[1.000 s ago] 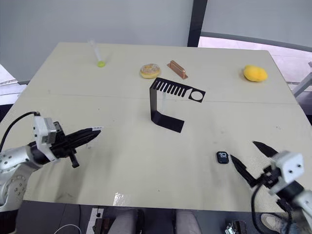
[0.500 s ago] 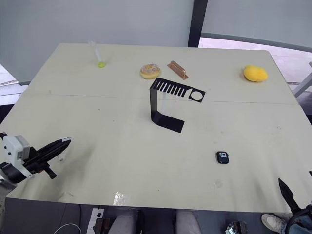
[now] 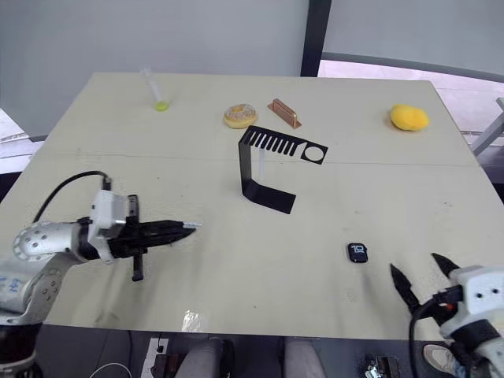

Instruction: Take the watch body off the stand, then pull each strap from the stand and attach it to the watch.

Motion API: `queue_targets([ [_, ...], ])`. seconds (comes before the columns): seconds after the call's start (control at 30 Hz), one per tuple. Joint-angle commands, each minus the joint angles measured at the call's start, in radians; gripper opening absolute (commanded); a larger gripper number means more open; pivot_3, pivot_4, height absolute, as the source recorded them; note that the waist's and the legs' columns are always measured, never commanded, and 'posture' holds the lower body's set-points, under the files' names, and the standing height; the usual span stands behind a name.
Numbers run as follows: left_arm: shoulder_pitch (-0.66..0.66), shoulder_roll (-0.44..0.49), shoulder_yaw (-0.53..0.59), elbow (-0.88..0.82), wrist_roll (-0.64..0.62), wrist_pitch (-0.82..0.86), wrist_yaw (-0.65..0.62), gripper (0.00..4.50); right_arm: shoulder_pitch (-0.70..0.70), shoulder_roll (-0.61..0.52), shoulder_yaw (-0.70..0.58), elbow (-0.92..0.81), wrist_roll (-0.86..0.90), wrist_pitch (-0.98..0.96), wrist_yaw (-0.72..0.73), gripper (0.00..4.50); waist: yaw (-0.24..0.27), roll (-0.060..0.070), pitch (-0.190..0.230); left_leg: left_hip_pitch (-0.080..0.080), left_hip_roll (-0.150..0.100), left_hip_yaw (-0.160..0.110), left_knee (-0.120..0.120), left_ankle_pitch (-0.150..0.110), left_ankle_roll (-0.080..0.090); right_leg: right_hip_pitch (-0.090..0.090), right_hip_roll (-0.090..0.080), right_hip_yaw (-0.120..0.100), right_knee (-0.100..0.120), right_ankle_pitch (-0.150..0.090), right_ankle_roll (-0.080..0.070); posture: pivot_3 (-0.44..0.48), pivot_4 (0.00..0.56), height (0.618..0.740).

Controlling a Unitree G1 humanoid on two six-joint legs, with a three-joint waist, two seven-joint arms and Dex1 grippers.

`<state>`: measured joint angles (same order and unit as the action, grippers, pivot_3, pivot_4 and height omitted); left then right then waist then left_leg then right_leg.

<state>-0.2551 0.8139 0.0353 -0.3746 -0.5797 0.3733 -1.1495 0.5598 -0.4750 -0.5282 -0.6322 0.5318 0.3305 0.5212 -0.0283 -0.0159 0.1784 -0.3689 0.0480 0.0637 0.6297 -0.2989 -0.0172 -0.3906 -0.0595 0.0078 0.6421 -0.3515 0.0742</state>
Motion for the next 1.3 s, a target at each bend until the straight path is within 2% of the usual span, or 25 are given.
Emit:
queue_targets([
  [0.03,-0.076,0.030,-0.121,-0.042,0.021,0.037,-0.093,0.00,-0.008,-0.019,0.039,-0.094,0.016,0.108,-0.063,4.44,0.001,0.000,0.000,0.000,0.000,0.000,0.000,0.000,0.000,0.000,0.000,0.000,0.000,0.000,0.000,0.000,0.150,0.740],
  [0.1,-0.133,0.020,-0.190,-0.037,0.059,0.049,-0.103,0.00,-0.025,-0.021,0.078,-0.124,0.012,0.169,-0.099,4.44,0.001,0.000,0.000,0.000,0.000,0.000,0.001,0.000,0.000,0.000,0.001,0.000,0.000,0.000,0.000,0.000,0.150,0.740],
  [0.27,-0.208,-0.028,-0.275,-0.035,0.093,0.075,-0.095,0.00,-0.112,0.001,0.163,-0.162,-0.014,0.308,-0.228,4.44,0.000,0.000,0.000,-0.001,0.000,0.000,0.003,0.001,0.000,-0.001,0.003,0.001,0.002,0.000,0.001,0.000,0.150,0.740],
  [0.5,-0.221,-0.055,-0.305,-0.032,0.129,0.069,-0.093,0.00,-0.224,0.024,0.255,-0.152,-0.154,0.387,-0.375,4.44,0.001,0.000,0.000,-0.002,0.000,0.000,0.003,0.006,-0.007,-0.002,0.005,0.002,0.002,0.000,0.001,0.000,0.150,0.740],
  [0.83,-0.222,-0.088,-0.315,-0.053,0.138,0.084,-0.084,0.00,-0.274,0.089,0.305,-0.174,-0.196,0.507,-0.436,4.44,0.000,-0.001,0.000,-0.002,0.001,0.000,0.004,0.006,-0.006,-0.002,0.006,0.003,0.003,0.000,0.001,0.000,0.150,0.740],
  [1.3,-0.237,-0.102,-0.325,-0.053,0.153,0.088,-0.082,0.00,-0.277,0.145,0.309,-0.156,-0.250,0.524,-0.451,4.44,0.000,-0.001,0.000,-0.002,0.001,0.000,0.004,0.006,-0.006,-0.002,0.007,0.004,0.004,0.000,0.001,0.000,0.150,0.740],
])
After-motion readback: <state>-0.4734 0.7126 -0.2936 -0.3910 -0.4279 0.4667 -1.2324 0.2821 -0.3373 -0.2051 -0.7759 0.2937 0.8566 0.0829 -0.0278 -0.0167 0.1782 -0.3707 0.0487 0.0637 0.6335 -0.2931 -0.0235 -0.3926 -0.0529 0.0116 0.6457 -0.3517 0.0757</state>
